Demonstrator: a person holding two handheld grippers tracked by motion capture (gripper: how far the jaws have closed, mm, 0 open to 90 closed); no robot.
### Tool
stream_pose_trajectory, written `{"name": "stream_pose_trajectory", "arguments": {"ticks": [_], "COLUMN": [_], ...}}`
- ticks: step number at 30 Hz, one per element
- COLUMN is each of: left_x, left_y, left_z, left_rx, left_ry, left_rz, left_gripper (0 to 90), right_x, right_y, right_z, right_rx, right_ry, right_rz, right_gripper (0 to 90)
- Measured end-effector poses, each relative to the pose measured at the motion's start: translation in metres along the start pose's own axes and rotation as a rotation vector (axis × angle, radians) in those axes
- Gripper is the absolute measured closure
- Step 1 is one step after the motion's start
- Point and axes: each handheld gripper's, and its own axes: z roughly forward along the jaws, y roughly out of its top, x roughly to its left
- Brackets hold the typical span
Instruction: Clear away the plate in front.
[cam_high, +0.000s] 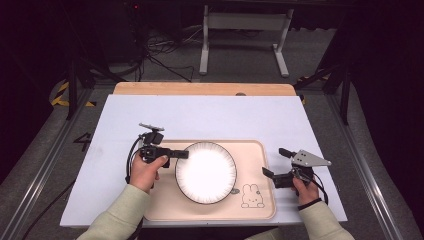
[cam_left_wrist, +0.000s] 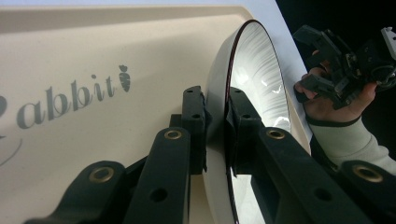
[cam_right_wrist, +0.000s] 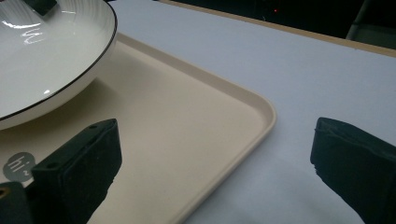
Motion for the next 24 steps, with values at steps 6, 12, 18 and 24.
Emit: {"name": "stream_pose_trajectory", "arguments": {"ticks": [6,12,18,24], "left_x": [0.007,0.009,0.011,0.017], "left_y": [-0.003,-0.003,-0.004,-0.005], "left_z": [0.007,0.008,0.01,0.012], "left_rx": [0.01,0.013,0.006,0.01], "left_ry": [-0.015,-0.015,-0.015,-0.012], "left_rz": [-0.03,-0.041,-0.047,-0.065], "left_gripper": [79.8,79.7,80.0,80.6], "right_x": [0.0,0.0,0.0,-0.001], "right_y": [0.0,0.0,0.0,0.0], "right_z": [0.0,0.0,0.0,0.0], "right_rx": [0.001,0.003,0.001,0.002], "right_ry": [0.0,0.001,0.002,0.007], "right_rz": [-0.001,-0.002,-0.003,0.001], "right_gripper": [2.6,2.6,2.6,2.6]}}
